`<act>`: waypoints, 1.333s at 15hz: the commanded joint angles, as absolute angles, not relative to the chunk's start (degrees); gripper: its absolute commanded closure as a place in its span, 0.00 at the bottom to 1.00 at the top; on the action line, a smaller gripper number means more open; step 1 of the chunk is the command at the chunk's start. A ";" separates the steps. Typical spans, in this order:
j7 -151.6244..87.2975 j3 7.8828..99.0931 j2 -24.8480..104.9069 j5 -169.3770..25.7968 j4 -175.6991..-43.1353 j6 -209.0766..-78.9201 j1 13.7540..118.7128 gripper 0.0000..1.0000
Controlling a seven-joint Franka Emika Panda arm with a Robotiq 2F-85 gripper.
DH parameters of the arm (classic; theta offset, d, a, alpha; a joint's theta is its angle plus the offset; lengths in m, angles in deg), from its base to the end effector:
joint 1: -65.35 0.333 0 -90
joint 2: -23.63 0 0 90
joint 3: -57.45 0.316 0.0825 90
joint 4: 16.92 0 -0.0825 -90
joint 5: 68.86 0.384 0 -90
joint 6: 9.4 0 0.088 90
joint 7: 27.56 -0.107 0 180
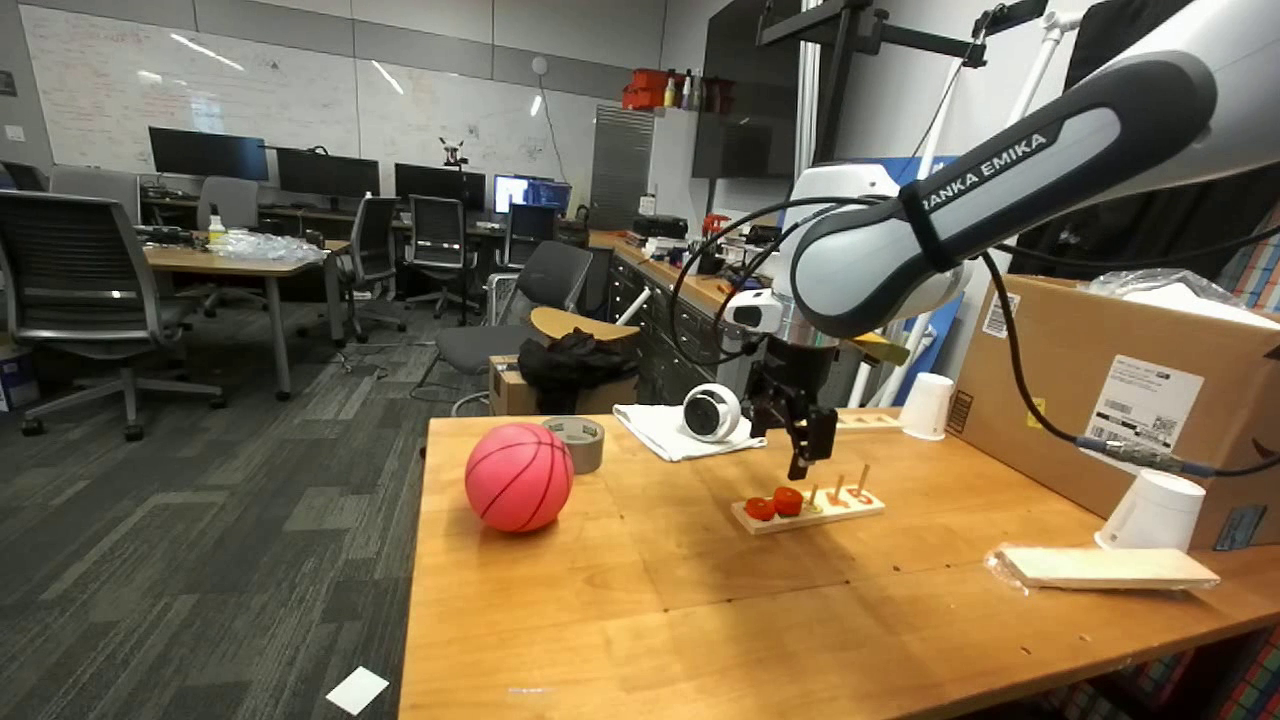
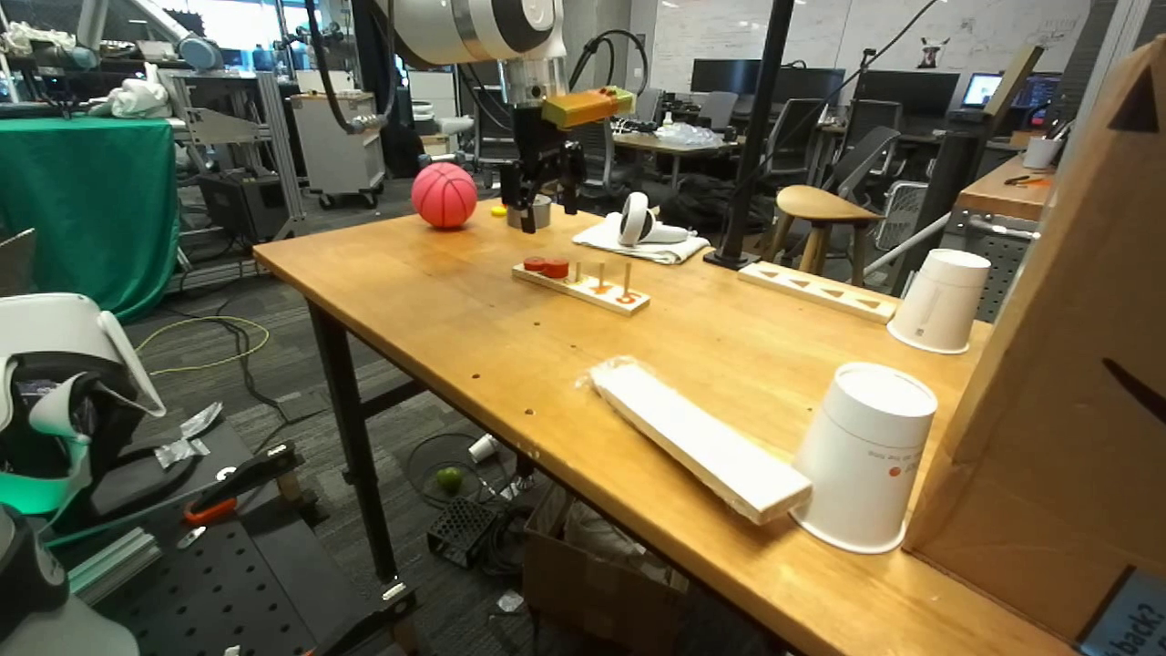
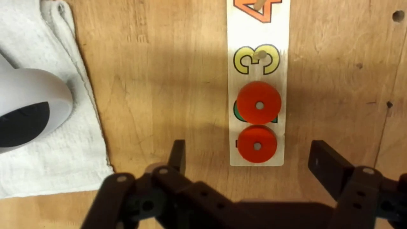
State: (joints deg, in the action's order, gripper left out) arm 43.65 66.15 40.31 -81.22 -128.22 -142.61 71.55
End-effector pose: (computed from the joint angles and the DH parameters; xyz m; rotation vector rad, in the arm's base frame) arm 0.6020 0.1517 0.3443 2.0448 2.1802 0.0421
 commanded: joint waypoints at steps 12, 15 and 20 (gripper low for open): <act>39.46 64.40 43.98 -84.65 -125.93 -141.57 71.23 0.00; 38.03 64.34 43.91 -84.65 -126.26 -141.21 71.22 0.00; 36.85 64.90 44.11 -83.67 -126.33 -140.65 71.04 0.00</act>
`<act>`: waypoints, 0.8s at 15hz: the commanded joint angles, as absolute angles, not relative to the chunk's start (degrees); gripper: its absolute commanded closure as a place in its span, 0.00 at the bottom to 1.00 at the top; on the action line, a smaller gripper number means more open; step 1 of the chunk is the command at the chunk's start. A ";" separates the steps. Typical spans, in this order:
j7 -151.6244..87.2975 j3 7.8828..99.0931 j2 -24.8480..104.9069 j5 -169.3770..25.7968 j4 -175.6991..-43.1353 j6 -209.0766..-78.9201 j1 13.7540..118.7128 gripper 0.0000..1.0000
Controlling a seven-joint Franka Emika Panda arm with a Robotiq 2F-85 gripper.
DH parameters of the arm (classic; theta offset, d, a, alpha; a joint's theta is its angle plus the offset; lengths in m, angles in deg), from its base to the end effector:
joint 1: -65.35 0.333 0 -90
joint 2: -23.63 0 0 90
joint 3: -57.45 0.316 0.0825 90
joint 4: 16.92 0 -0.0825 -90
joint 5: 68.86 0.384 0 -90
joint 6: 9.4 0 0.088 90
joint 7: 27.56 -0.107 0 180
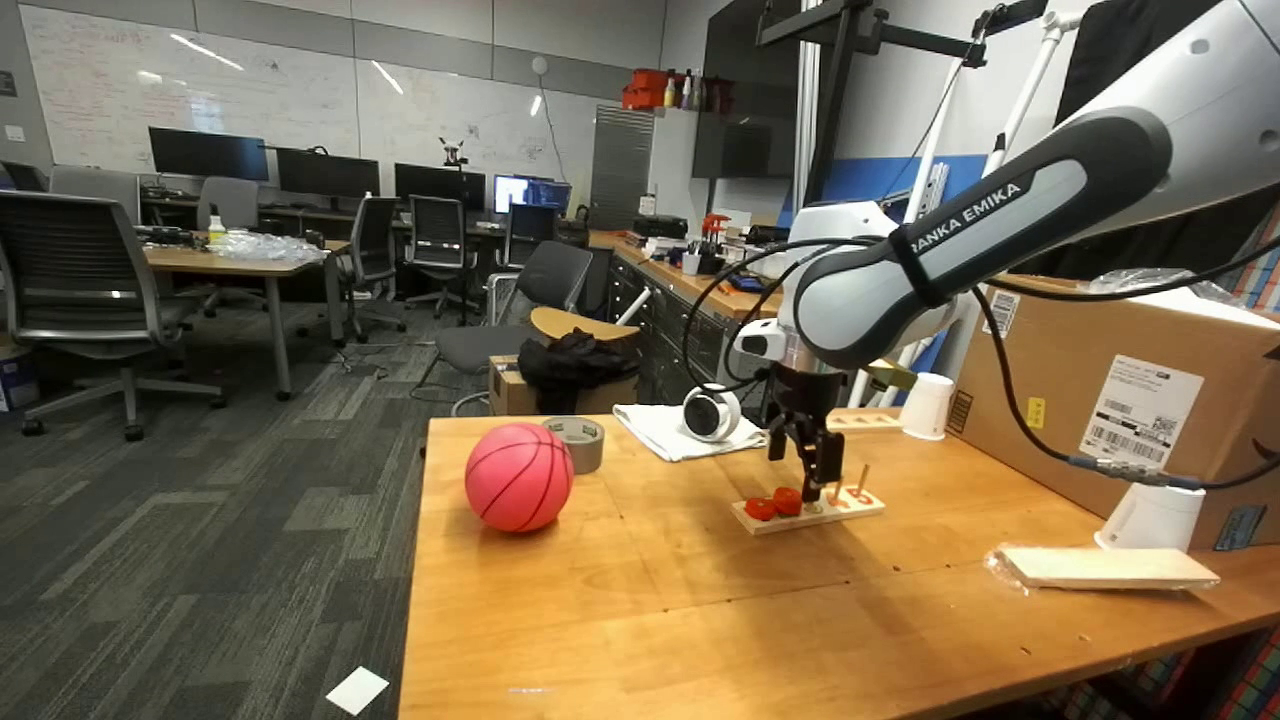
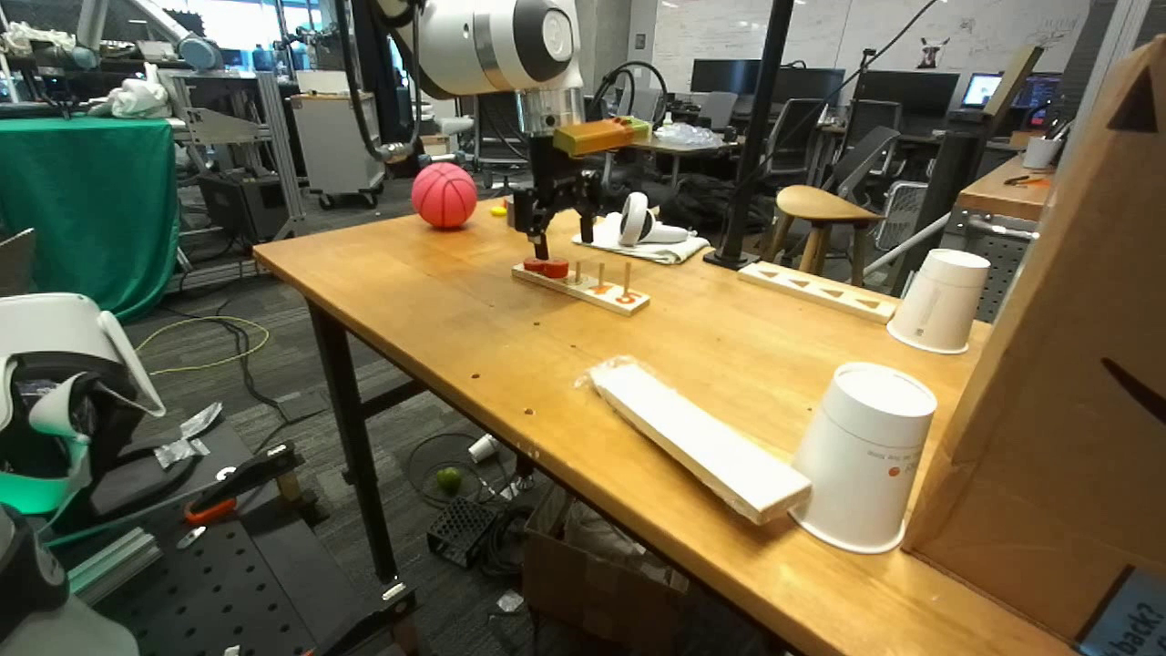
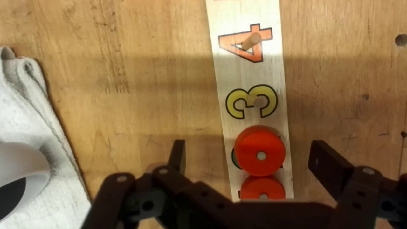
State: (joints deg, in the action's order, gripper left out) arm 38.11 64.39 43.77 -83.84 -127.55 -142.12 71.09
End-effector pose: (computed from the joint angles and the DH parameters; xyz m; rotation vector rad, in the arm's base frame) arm 0.6097 0.1284 0.3108 2.1506 2.0717 -0.0502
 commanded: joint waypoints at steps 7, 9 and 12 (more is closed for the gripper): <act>35.87 65.72 44.82 -79.24 -125.05 -138.06 70.12 0.00; 35.91 65.44 45.00 -78.79 -125.00 -139.15 69.89 0.00; 35.92 64.90 45.28 -79.60 -124.77 -140.85 69.45 0.00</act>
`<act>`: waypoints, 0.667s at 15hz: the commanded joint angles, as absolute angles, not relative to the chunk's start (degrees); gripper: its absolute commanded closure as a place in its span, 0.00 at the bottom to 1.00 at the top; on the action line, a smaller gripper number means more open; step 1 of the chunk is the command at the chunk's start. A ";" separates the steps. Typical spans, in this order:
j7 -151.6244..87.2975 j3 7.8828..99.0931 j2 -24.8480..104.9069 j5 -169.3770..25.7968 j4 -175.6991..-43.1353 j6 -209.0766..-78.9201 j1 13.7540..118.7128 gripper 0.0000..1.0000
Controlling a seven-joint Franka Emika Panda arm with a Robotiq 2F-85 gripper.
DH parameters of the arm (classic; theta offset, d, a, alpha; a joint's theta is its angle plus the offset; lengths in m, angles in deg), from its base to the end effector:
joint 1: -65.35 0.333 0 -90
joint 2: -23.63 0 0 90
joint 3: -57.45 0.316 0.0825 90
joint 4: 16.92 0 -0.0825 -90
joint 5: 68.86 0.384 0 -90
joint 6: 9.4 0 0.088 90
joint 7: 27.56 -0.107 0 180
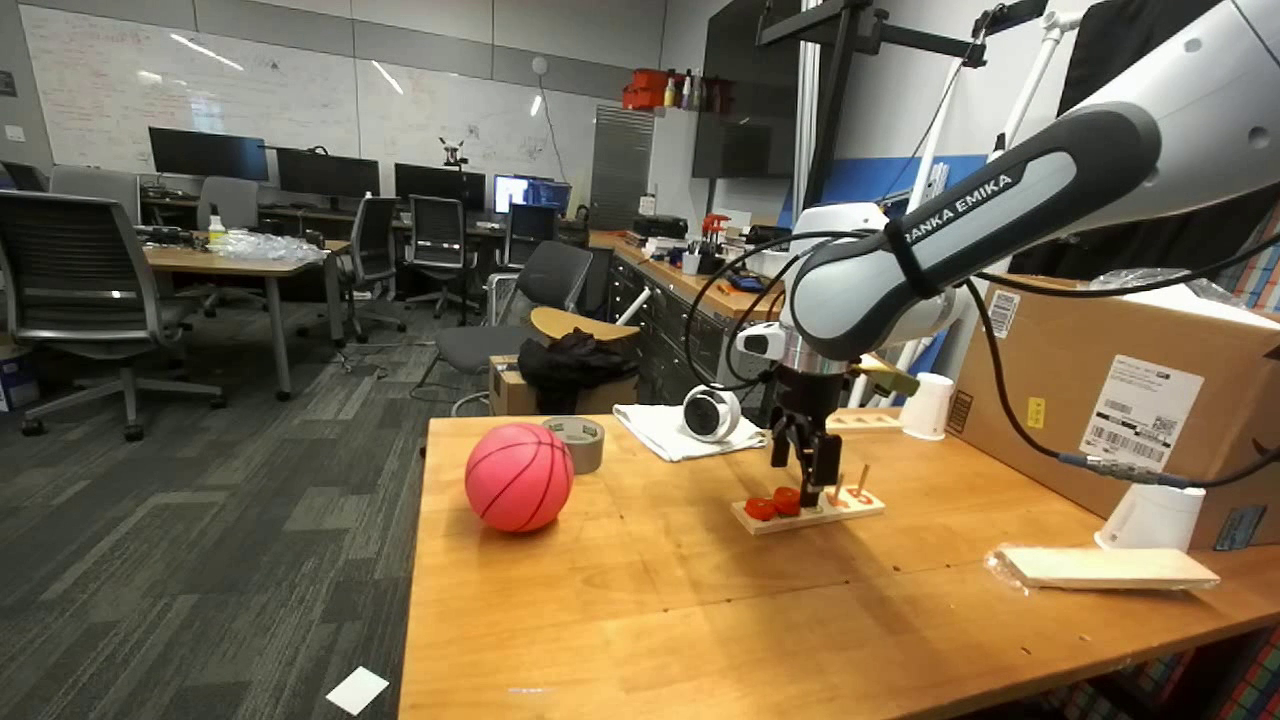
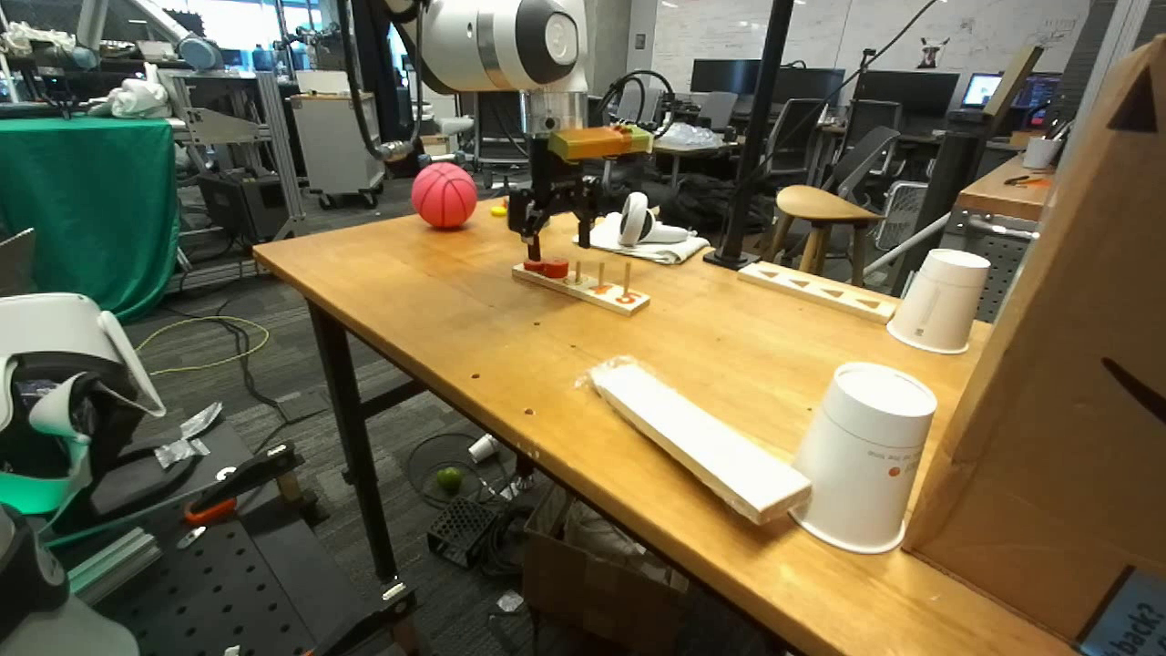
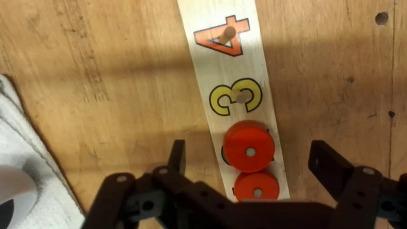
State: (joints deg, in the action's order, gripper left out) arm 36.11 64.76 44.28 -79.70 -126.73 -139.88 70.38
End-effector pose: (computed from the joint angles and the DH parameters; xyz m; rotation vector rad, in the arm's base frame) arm 0.6101 0.1248 0.3080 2.2914 2.0119 -0.0582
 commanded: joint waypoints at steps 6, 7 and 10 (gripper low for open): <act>35.62 65.23 45.22 -77.74 -124.89 -140.12 68.07 0.00; 35.65 65.38 45.09 -77.57 -125.08 -140.33 68.13 0.00; 36.20 66.04 45.03 -76.71 -125.14 -140.62 68.21 0.00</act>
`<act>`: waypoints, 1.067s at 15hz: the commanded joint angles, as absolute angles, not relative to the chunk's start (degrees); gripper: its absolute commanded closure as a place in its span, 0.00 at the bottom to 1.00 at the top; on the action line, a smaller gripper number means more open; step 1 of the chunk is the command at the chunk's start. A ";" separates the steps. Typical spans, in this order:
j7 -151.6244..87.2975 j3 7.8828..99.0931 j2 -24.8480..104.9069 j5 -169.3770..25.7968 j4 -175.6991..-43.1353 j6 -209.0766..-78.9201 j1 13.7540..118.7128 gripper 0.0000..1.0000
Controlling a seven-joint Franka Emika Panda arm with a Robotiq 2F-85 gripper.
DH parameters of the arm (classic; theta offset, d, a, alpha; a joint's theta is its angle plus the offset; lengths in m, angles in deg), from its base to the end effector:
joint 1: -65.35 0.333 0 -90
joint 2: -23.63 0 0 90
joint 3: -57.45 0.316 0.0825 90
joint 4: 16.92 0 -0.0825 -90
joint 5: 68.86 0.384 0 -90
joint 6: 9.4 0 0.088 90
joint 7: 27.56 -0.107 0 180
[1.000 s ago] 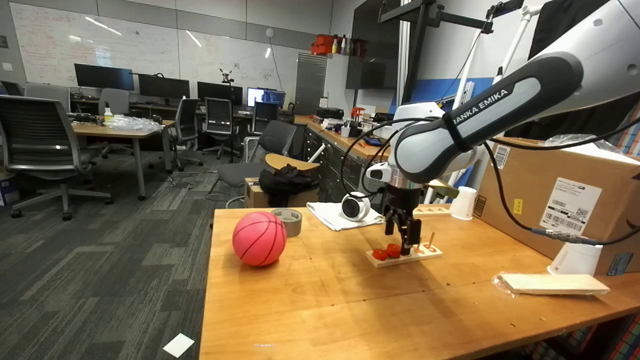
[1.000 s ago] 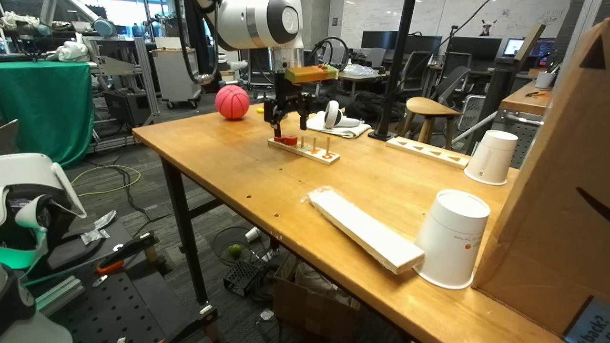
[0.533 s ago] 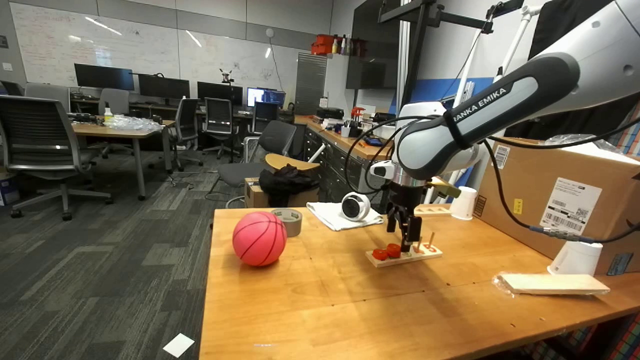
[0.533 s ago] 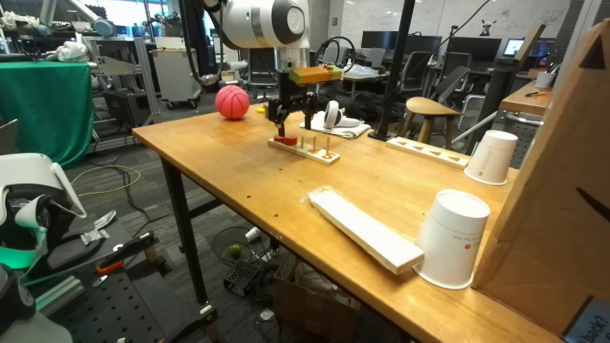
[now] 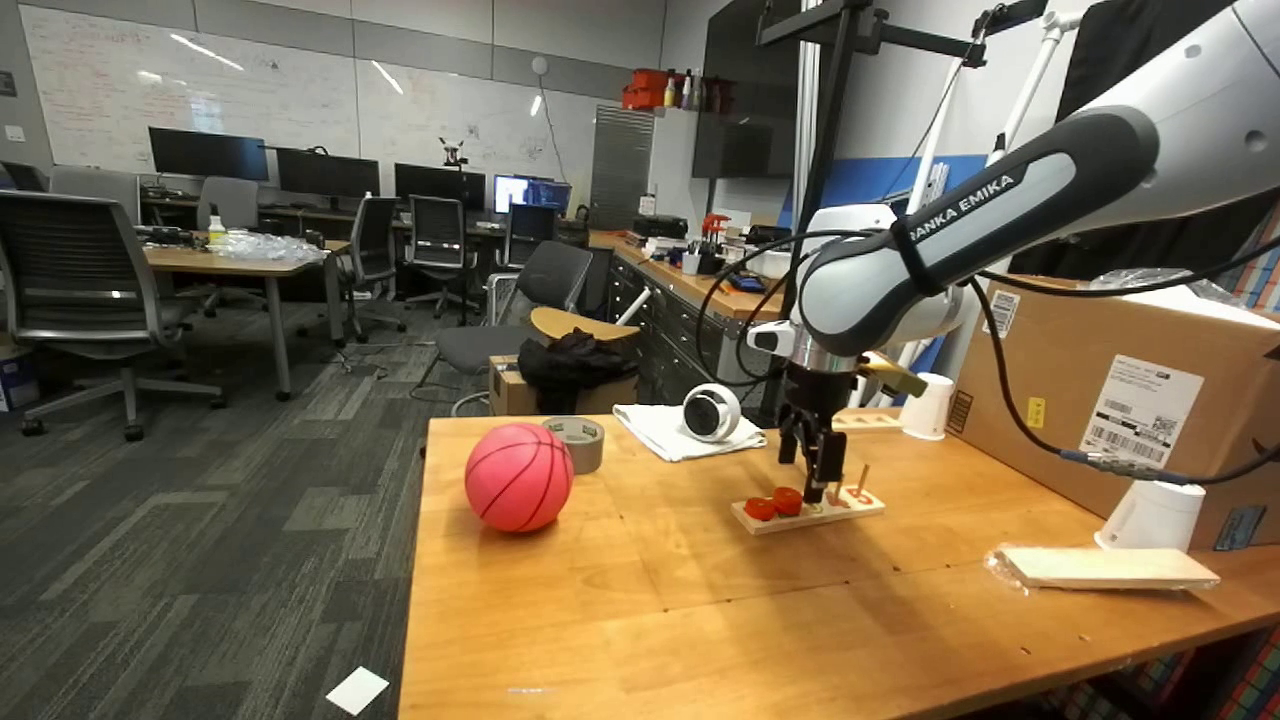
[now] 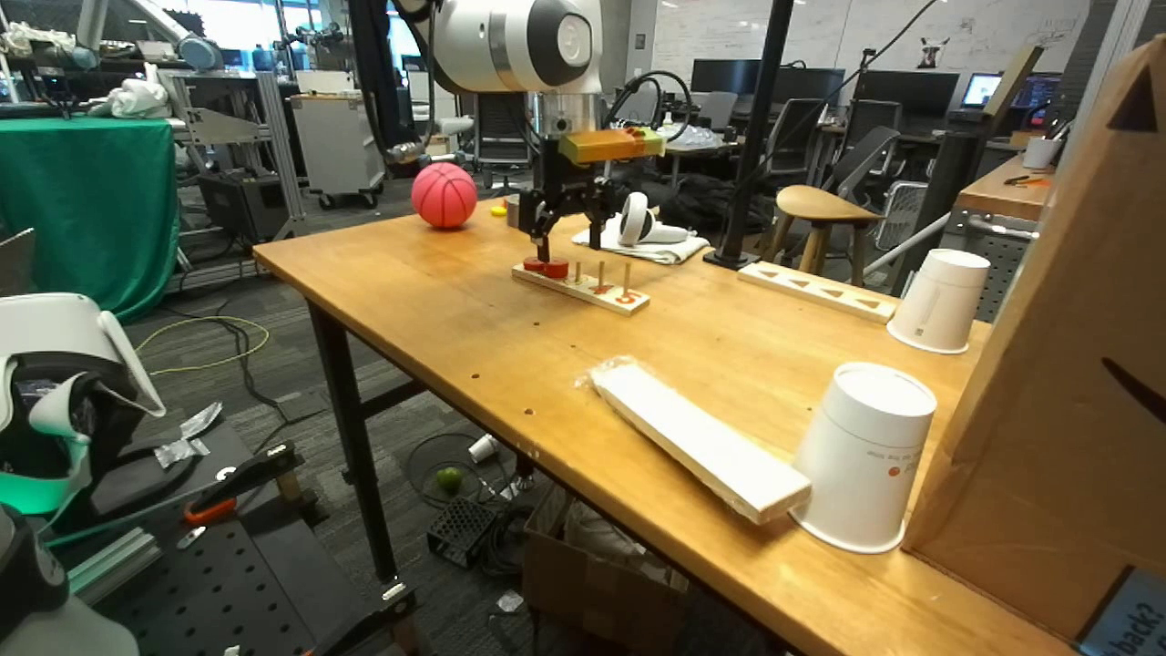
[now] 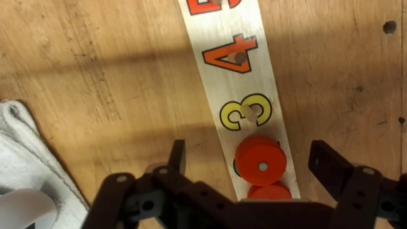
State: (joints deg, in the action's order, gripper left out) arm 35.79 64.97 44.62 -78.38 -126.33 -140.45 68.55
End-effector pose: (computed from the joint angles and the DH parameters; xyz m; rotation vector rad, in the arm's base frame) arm 0.6161 0.1085 0.3083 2.3507 1.9640 -0.0314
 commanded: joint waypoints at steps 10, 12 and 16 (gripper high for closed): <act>35.70 66.60 45.55 -76.76 -125.69 -140.92 68.34 0.00; 35.82 66.66 45.53 -76.72 -125.72 -141.03 68.31 0.00; 35.78 66.67 45.49 -76.83 -125.68 -141.17 68.38 0.32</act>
State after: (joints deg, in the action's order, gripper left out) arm 35.79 66.42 45.40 -77.54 -126.35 -140.47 68.56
